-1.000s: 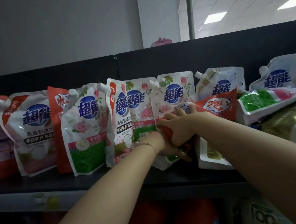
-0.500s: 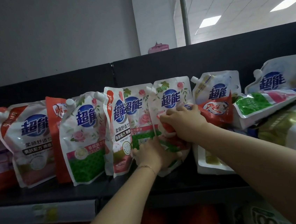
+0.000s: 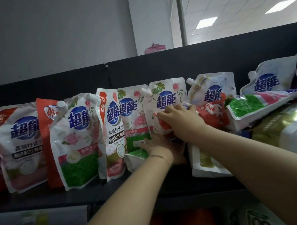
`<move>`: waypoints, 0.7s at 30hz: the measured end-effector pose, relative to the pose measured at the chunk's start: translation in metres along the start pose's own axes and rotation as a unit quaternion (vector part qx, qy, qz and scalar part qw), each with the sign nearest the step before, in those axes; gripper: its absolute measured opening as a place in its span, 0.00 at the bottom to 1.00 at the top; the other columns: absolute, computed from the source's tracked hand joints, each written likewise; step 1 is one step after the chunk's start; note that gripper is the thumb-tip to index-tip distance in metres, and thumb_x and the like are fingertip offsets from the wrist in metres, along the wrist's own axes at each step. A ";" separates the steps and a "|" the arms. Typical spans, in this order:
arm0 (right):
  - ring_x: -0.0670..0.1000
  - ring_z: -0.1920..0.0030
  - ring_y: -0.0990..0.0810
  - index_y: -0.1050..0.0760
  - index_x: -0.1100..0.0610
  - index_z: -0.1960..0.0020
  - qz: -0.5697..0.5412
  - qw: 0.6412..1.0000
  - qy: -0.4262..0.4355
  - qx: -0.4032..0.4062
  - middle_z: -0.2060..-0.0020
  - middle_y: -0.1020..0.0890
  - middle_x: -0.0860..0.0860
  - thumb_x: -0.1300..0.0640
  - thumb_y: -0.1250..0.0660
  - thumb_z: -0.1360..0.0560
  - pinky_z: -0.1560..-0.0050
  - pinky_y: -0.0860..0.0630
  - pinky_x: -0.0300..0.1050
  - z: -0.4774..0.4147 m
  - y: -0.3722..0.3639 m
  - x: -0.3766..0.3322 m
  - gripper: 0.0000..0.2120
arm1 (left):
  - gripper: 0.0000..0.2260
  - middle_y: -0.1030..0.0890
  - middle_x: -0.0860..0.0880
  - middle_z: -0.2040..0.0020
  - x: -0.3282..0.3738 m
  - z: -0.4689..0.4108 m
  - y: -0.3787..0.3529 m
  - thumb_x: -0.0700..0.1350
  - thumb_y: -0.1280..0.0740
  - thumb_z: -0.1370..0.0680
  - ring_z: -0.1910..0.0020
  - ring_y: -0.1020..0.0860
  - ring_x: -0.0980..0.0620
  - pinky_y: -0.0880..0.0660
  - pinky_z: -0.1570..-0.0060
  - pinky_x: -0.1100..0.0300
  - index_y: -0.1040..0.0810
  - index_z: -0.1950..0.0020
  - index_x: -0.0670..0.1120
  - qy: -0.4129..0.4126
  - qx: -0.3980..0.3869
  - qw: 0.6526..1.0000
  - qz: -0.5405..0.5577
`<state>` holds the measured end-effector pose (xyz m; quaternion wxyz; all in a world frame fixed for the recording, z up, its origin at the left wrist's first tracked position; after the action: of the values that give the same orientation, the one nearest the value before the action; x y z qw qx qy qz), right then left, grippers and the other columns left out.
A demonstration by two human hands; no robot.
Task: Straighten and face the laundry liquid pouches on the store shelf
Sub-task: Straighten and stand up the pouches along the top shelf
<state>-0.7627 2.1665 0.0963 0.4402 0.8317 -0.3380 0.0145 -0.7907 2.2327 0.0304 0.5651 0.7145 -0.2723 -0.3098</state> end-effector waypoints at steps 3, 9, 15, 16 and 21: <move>0.61 0.33 0.36 0.42 0.47 0.30 0.008 1.000 0.015 -0.001 0.33 0.35 0.52 0.62 0.34 0.26 0.41 0.35 0.67 0.001 -0.003 -0.003 0.30 | 0.30 0.31 0.46 0.30 0.004 0.001 -0.002 0.62 0.42 0.26 0.31 0.33 0.40 0.41 0.37 0.30 0.36 0.27 0.50 -0.031 0.053 0.998 0.032; 0.61 0.30 0.39 0.43 0.47 0.29 -0.005 1.000 -0.010 0.028 0.31 0.36 0.53 0.61 0.35 0.25 0.34 0.44 0.73 0.003 0.004 0.004 0.30 | 0.16 0.21 0.45 0.41 -0.030 0.006 0.015 0.56 0.36 0.24 0.42 0.22 0.42 0.26 0.45 0.53 0.22 0.42 0.48 0.013 0.125 0.977 0.171; 0.61 0.29 0.41 0.42 0.47 0.28 -0.092 0.987 -0.080 0.101 0.30 0.38 0.53 0.65 0.36 0.27 0.35 0.39 0.68 0.008 0.024 0.024 0.32 | 0.13 0.18 0.46 0.50 -0.064 0.001 0.016 0.53 0.38 0.22 0.51 0.20 0.42 0.31 0.60 0.58 0.18 0.46 0.49 0.074 0.210 0.927 0.301; 0.61 0.29 0.41 0.41 0.48 0.28 -0.098 0.985 -0.087 0.110 0.29 0.38 0.53 0.66 0.35 0.27 0.35 0.38 0.68 0.008 0.026 0.027 0.32 | 0.13 0.18 0.46 0.53 -0.069 0.002 0.017 0.53 0.38 0.21 0.54 0.21 0.43 0.32 0.61 0.58 0.17 0.49 0.48 0.086 0.218 0.914 0.332; 0.61 0.30 0.40 0.42 0.48 0.29 -0.106 0.980 -0.090 0.142 0.29 0.37 0.54 0.59 0.28 0.29 0.36 0.37 0.67 0.011 0.024 0.030 0.34 | 0.13 0.22 0.47 0.62 -0.082 0.010 0.012 0.52 0.35 0.21 0.61 0.25 0.44 0.36 0.64 0.59 0.21 0.60 0.46 0.131 0.248 0.841 0.463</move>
<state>-0.7566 2.1326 0.1168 0.2843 0.9147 -0.2808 -0.0597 -0.8527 2.2843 0.0517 0.4769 0.6557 -0.5623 0.1626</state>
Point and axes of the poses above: each hand's wrist, its own z-axis away from the middle knuckle, its own y-axis out of the back of the hand, x = y × z, the point moved 5 cm from there along -z, towards the middle knuckle
